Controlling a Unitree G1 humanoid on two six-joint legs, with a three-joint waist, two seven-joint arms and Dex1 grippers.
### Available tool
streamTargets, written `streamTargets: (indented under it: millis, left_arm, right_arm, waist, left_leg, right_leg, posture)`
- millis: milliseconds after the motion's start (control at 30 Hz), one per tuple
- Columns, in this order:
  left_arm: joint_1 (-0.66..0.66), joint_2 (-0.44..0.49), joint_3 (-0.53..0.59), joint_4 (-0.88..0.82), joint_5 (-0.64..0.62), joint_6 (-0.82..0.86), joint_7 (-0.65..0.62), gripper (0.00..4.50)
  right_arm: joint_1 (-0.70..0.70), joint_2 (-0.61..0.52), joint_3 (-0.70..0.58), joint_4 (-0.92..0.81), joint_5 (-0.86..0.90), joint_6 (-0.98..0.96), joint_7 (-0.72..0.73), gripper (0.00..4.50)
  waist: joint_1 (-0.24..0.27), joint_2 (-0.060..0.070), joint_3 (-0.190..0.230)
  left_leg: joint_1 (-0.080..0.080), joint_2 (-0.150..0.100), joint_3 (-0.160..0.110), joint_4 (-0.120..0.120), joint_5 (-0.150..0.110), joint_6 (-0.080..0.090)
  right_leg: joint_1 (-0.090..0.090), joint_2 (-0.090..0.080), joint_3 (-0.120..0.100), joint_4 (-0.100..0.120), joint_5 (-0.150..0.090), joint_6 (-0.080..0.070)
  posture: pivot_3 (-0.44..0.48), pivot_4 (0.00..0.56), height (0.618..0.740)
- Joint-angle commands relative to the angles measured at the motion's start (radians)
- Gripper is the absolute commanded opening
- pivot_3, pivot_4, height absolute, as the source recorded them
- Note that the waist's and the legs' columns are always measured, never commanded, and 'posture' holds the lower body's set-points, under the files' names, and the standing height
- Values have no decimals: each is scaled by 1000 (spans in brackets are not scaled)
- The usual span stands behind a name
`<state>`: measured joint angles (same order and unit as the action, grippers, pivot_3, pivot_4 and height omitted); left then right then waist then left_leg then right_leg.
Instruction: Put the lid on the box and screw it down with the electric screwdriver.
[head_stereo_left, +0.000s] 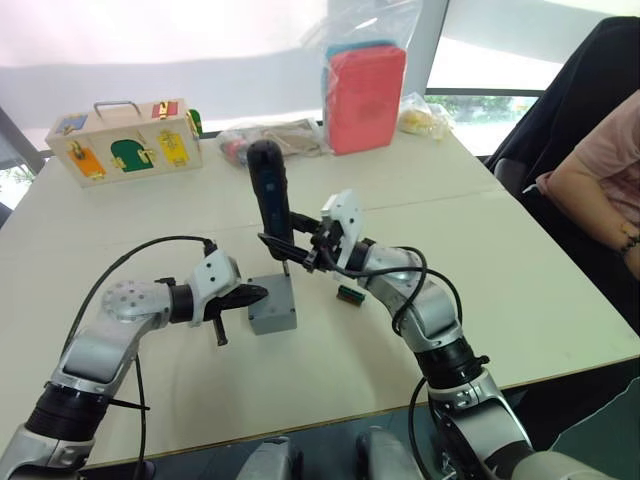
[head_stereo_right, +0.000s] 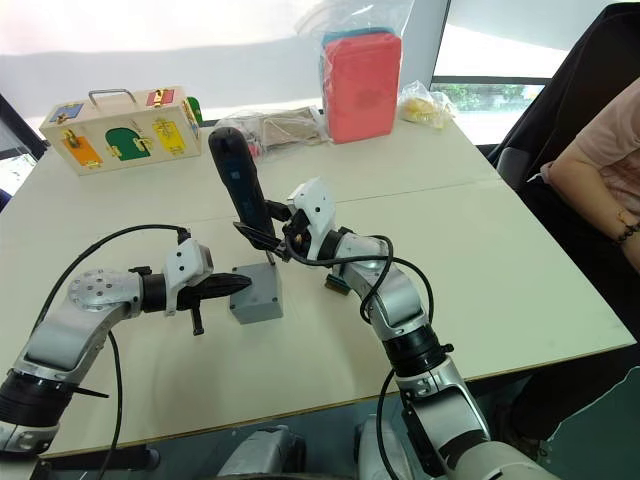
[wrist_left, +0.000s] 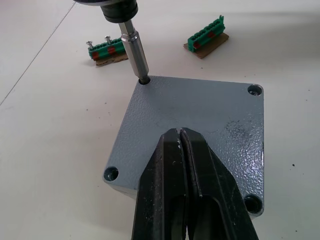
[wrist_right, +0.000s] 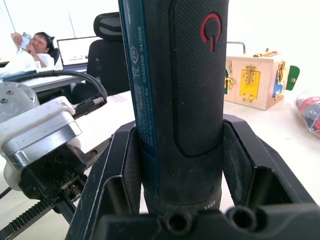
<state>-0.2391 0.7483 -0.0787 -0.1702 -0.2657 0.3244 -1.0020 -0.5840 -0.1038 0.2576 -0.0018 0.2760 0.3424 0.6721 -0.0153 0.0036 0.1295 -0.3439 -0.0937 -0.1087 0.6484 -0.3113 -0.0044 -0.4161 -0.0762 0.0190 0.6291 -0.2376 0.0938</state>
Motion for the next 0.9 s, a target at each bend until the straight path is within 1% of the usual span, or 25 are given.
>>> streamTargets:
  millis: [33,133,467,900]
  left_arm:
    - [16,8,-28,12,26,4,-10,0]
    - [17,9,-32,14,30,-1,-10,0]
    - [29,9,-29,3,31,1,-6,0]
    - [34,7,-27,-3,29,2,-3,0]
  right_arm:
    - [56,-20,52,95,-48,94,-14,1833]
    - [50,-23,58,114,-67,104,-33,1833]
    - [51,-26,63,127,-67,109,-38,1833]
    - [50,-34,62,129,-68,115,-35,1833]
  waist:
    - [1,0,-1]
    - [1,1,-5]
    - [2,4,-9]
    - [2,4,-9]
  left_leg:
    - [2,0,0,0,0,0]
    - [5,0,0,-1,0,0]
    - [6,0,-1,-1,-1,1]
    - [6,0,-1,-1,-1,1]
  right_leg:
    - [2,0,0,0,0,0]
    - [6,0,0,-1,-2,0]
    - [7,0,0,-1,-3,0]
    - [7,-1,0,-1,-3,1]
  posture:
    - [0,150,740]
    - [0,150,740]
    - [0,150,740]
    - [0,150,740]
